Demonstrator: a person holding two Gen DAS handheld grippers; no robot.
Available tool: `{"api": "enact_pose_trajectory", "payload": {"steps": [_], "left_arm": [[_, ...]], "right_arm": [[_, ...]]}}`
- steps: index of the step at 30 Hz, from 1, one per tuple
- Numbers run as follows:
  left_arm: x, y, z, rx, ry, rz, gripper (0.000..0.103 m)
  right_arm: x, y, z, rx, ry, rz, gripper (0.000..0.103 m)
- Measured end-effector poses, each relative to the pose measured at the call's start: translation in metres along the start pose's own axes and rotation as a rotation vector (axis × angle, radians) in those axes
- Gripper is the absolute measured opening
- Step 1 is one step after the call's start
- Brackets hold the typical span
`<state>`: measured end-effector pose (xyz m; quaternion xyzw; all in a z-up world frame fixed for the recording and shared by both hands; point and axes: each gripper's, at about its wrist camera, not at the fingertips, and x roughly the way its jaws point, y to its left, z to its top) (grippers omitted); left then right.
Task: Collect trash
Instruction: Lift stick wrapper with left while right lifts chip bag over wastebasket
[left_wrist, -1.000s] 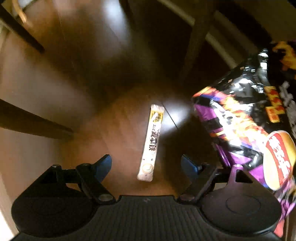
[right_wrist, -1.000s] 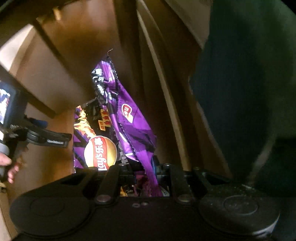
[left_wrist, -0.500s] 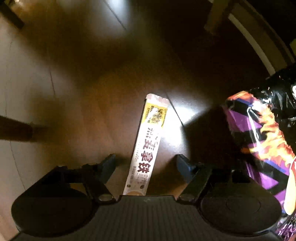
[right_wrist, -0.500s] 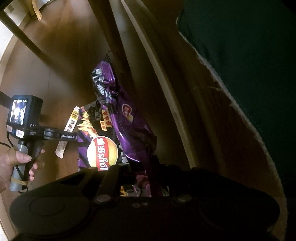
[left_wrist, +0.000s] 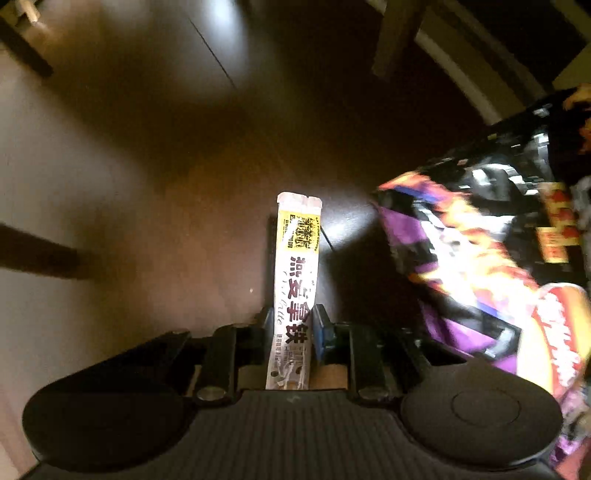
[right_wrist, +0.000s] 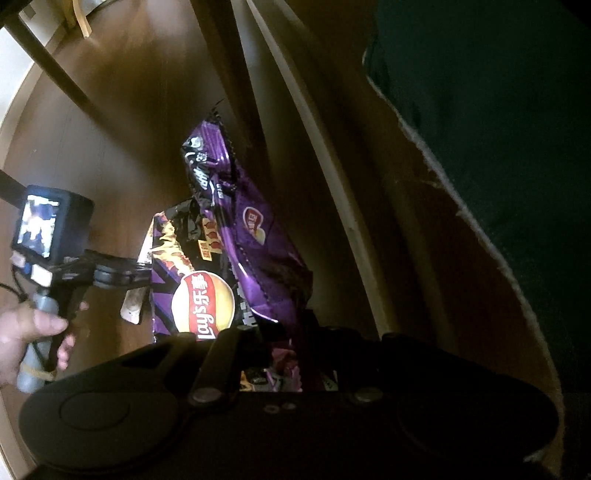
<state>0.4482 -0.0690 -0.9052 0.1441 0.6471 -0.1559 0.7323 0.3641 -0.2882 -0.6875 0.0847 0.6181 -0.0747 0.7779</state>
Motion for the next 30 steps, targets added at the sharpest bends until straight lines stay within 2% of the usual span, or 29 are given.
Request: {"api": "enact_pose_trajectory", "payload": {"steps": [6,12,16,22,30], "left_arm": [[-0.09,0.017,-0.014,-0.069,-0.018,-0.032,0.021],[-0.2,0.03,-0.02,-0.123,-0.054,-0.021,0.021],[-0.279,0.038,-0.018,-0.165,-0.087,-0.019,0.021],[-0.393,0.037,-0.016,-0.2,-0.154,-0.036,0.021],[-0.556,0.039,-0.016,-0.141,-0.296,-0.049,0.021]], "right_arm": [[-0.027,0.007,0.0,0.009,-0.007,0.015,0.014],[-0.09,0.02,0.004,-0.007,-0.016,0.053,0.014],[-0.146,0.026,0.01,-0.05,-0.032,0.077,0.014],[-0.253,0.027,0.029,-0.14,-0.092,0.109,0.014],[-0.401,0.025,0.058,-0.131,-0.233,0.14,0.014]]}}
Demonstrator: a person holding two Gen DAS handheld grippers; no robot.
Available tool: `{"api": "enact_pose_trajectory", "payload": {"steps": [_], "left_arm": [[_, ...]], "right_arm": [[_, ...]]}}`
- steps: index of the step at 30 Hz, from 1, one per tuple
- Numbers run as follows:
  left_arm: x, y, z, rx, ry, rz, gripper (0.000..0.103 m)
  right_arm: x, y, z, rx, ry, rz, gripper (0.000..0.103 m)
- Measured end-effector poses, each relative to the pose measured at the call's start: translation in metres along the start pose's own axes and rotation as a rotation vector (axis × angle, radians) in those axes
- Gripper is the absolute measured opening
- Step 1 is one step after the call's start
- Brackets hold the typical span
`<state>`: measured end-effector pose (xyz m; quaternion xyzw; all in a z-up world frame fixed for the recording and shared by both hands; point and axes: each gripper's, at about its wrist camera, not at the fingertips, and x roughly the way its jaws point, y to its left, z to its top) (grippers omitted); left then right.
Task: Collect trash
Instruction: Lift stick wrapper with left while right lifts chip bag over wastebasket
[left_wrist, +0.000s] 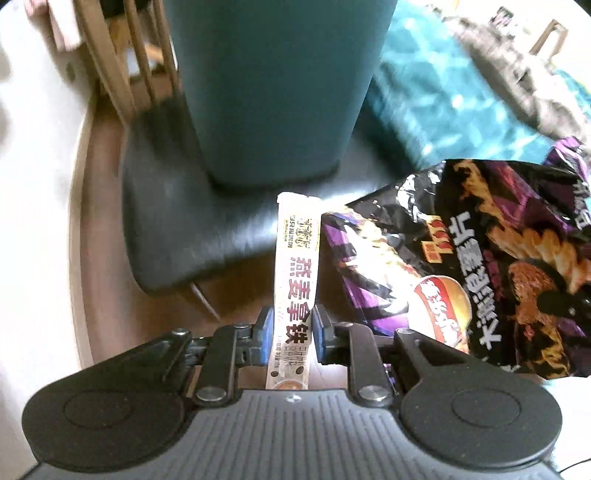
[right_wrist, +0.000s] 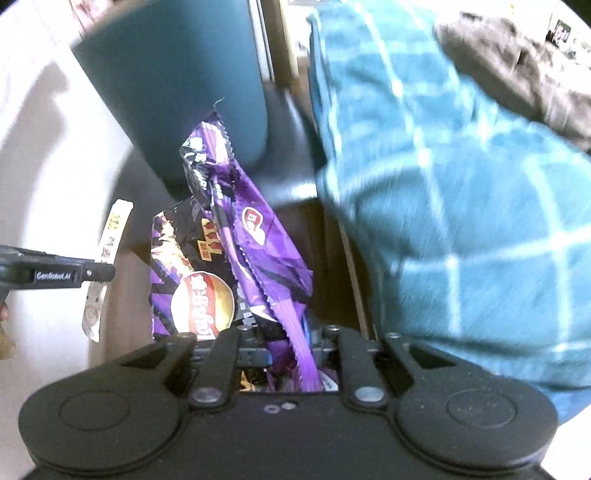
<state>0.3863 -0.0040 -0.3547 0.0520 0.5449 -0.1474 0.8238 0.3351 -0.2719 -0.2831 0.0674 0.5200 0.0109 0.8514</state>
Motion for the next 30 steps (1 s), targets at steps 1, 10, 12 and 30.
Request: {"api": "enact_pose_trajectory", "payload": {"steps": [1,10,12,30], "left_arm": [[-0.017,0.001,0.007,0.001,-0.021,-0.002,0.021],[-0.162,0.024,0.068,0.018,-0.218,-0.058,0.021],[-0.179,0.028,0.08,0.031,-0.259,-0.073,0.021],[-0.241,0.037,0.199,0.134,-0.374,-0.067,0.021]], "right_arm": [[-0.017,0.003,0.008,0.001,-0.017,0.007,0.014],[-0.123,0.041,0.084,0.029,-0.171,0.054,0.013],[-0.144,0.05,0.096,0.039,-0.213,0.053,0.013],[-0.175,0.11,0.232,0.02,-0.391,0.003,0.013]]}}
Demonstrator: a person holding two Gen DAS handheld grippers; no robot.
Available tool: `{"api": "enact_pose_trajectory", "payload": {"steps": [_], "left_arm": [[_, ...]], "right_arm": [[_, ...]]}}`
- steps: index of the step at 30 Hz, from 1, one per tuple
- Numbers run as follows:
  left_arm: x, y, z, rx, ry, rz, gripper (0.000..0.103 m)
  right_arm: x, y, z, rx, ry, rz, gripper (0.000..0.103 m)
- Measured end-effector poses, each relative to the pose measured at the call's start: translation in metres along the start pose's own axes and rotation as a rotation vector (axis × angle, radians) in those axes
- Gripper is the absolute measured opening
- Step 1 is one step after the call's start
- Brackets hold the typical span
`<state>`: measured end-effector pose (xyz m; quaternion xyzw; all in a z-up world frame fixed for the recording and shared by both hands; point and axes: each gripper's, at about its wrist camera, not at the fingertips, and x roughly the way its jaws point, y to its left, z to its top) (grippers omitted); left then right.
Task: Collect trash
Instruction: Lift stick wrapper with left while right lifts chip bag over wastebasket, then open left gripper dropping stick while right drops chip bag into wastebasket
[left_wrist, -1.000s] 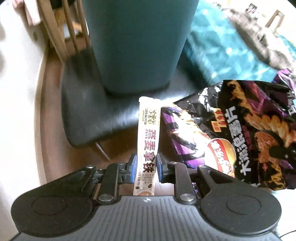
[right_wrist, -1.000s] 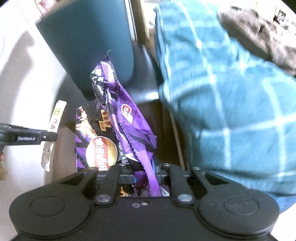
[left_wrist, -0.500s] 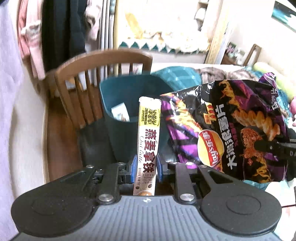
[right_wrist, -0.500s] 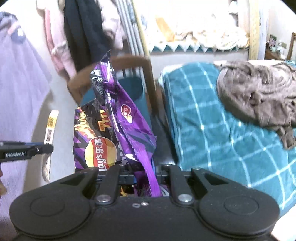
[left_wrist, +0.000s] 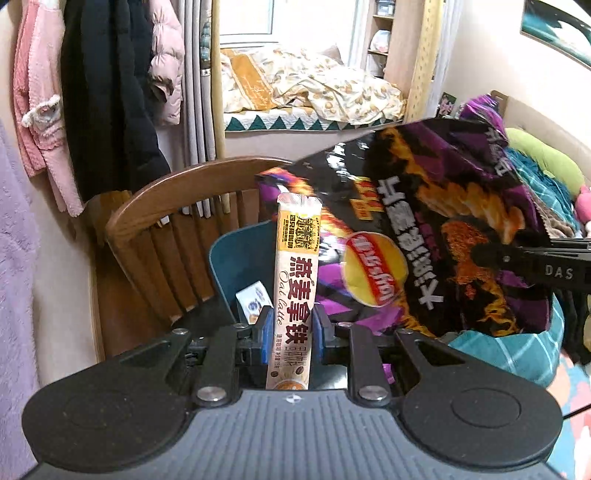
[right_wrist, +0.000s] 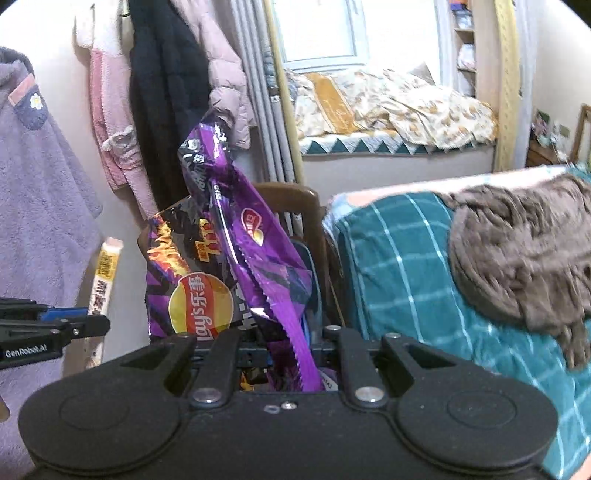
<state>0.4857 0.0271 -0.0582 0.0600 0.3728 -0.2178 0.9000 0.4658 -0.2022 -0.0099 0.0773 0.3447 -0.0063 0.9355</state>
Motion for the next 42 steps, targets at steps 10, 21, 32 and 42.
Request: {"api": "enact_pose_trajectory", "payload": {"steps": [10,21,32,42], "left_arm": [[0.104,0.011,0.066,-0.125,0.079,0.07,0.021],[0.221,0.014,0.068,-0.289,0.306,0.142,0.021],[0.27,0.031,0.05,-0.391,0.459,0.196,0.021],[0.307,0.038,0.038,-0.437,0.577,0.209,0.022]], "right_arm": [[0.104,0.009,0.061,-0.173,0.068,0.076,0.013],[0.205,0.026,0.07,-0.482,0.258,0.225,0.015],[0.258,0.043,0.062,-0.581,0.351,0.309,0.024],[0.288,0.027,0.04,-0.555,0.481,0.345,0.049]]}}
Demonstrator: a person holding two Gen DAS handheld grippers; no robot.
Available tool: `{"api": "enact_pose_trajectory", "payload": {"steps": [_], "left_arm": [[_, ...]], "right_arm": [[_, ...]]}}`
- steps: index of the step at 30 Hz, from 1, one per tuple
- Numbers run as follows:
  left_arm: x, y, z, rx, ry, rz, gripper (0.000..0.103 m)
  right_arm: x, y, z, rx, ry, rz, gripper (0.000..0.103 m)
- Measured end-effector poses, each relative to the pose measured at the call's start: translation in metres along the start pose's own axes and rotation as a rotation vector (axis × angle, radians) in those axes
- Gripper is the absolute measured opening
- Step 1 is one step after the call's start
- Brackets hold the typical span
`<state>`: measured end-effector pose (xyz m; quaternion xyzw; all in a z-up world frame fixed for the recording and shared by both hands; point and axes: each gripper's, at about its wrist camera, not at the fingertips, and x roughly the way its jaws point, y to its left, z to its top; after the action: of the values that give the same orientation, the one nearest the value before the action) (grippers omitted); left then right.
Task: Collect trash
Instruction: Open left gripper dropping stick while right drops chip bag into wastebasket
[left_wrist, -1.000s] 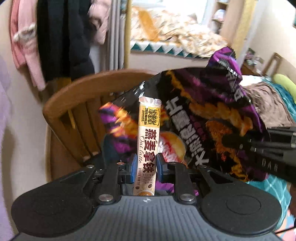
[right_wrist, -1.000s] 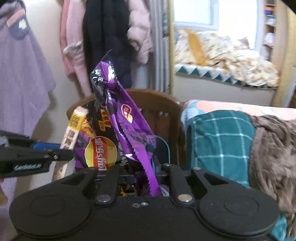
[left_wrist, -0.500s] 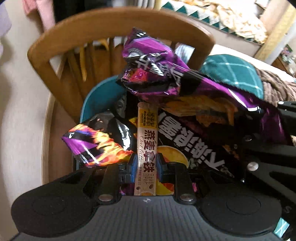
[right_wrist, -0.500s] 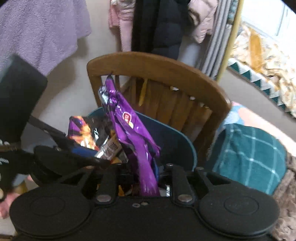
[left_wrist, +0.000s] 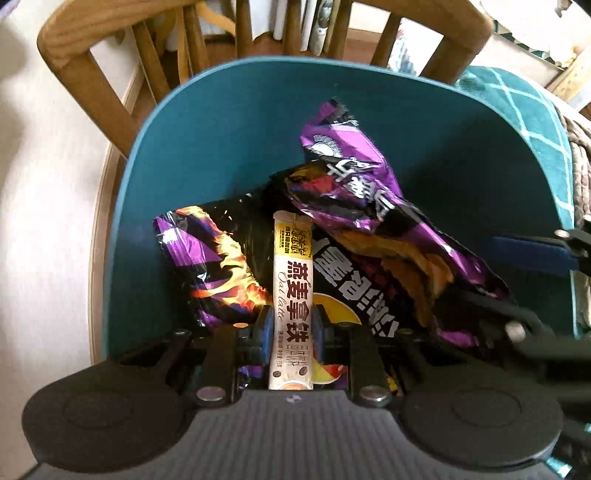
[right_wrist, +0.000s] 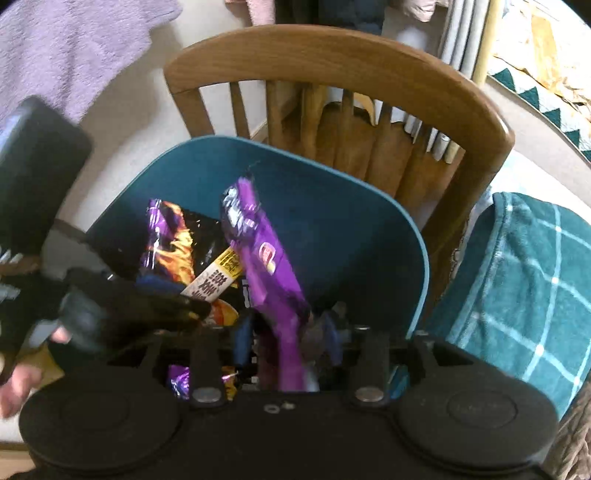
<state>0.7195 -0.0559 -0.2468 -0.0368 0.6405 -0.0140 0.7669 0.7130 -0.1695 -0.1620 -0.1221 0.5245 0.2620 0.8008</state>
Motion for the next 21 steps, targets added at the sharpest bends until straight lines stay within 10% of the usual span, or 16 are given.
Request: {"api": "enact_pose_trajectory", "payload": {"steps": [21], "left_arm": [[-0.058,0.002,-0.015,-0.001,-0.108,-0.043,0.055]], "right_arm": [[-0.06,0.003,-0.024,-0.004,-0.183,0.01,0.077]]}}
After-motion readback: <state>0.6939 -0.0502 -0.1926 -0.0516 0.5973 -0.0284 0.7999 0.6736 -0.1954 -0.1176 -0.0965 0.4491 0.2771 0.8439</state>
